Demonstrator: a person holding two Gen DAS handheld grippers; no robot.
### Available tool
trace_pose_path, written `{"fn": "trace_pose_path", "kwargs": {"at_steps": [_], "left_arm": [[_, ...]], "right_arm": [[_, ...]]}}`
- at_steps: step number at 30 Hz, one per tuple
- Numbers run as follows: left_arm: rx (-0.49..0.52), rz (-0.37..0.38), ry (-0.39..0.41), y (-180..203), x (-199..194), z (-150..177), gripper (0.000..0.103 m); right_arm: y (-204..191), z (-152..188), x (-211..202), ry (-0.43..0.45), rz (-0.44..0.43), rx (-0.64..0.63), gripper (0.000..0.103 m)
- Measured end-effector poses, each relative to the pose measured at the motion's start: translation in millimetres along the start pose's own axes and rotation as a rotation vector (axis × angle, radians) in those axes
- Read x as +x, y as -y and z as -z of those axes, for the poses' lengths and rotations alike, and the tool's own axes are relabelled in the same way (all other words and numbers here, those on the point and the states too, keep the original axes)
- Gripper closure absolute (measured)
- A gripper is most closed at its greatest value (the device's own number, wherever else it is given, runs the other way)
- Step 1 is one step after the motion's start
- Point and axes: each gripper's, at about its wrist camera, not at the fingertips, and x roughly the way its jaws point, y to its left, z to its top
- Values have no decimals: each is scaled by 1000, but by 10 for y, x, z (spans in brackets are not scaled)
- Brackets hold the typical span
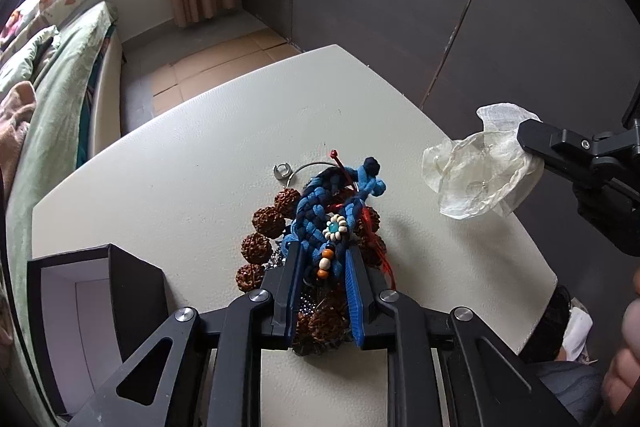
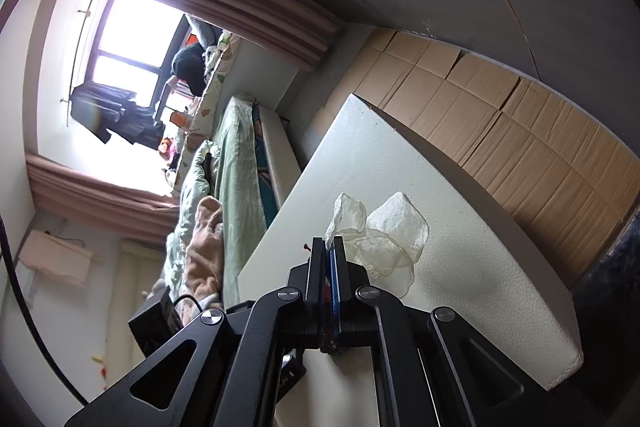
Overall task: Organize jewelry
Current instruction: 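Carry the blue bracelet over the black box with the left tool while the right tool sets the bag aside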
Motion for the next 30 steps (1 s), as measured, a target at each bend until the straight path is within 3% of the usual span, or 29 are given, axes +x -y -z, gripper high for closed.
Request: {"fn": "trace_pose_path", "kwargs": {"at_steps": [1,10,19,30], "left_arm": [[-6,8,7,-15,-27,-7,92],[-33,43,89,-152,-437,-103,93],[-75,68,165,-402,-939,-38,94],[-139,37,226,-871,-1409,141,94]], "right_arm": [[4,0,-6,0,-1,1,99],[-27,37,5,-3,-28,-20,99],[-330,168,102,-25,-146,-106,99],[-895,544,424,-91,-281,-236,99]]}}
